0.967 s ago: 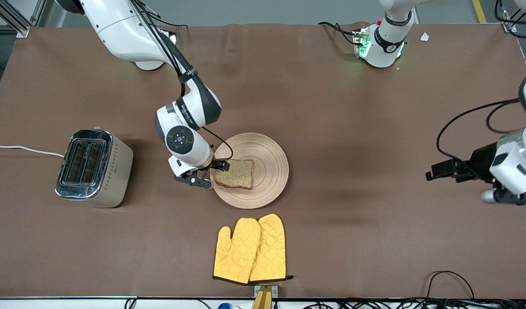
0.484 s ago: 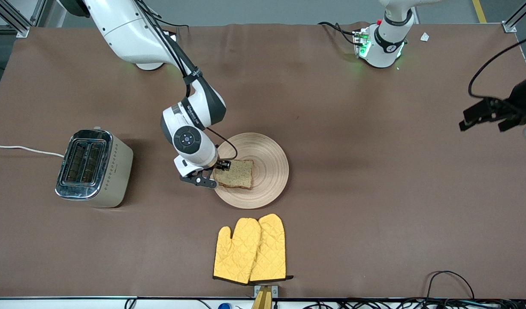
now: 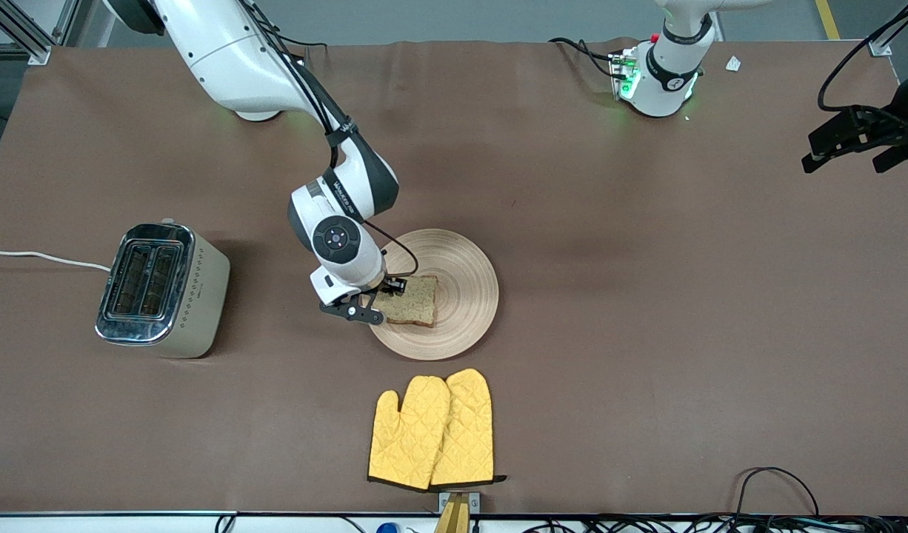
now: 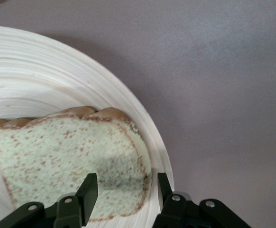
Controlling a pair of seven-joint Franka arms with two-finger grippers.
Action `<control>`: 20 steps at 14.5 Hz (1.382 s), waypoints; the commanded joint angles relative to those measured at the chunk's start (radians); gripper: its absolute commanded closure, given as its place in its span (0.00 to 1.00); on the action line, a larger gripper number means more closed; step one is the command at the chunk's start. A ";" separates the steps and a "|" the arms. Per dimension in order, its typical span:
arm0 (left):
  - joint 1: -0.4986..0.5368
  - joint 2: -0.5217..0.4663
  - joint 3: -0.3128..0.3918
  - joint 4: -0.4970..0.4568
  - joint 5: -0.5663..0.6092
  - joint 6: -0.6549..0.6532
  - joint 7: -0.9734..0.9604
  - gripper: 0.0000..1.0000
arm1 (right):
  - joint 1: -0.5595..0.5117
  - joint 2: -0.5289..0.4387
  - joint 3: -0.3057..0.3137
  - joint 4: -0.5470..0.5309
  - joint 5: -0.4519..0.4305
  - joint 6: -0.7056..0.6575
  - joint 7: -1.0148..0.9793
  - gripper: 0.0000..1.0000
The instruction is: Move plate and put bread in toaster
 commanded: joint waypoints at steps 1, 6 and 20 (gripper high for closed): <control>-0.008 -0.025 0.004 -0.034 0.027 0.002 0.007 0.00 | -0.001 0.011 -0.004 0.014 -0.043 0.003 0.024 0.41; -0.012 -0.020 0.003 -0.029 0.029 0.008 0.008 0.00 | 0.009 0.016 -0.004 0.016 -0.045 0.005 0.040 0.48; -0.023 0.011 -0.019 -0.029 0.045 0.038 0.008 0.00 | 0.025 0.031 -0.004 0.023 -0.046 0.009 0.067 0.68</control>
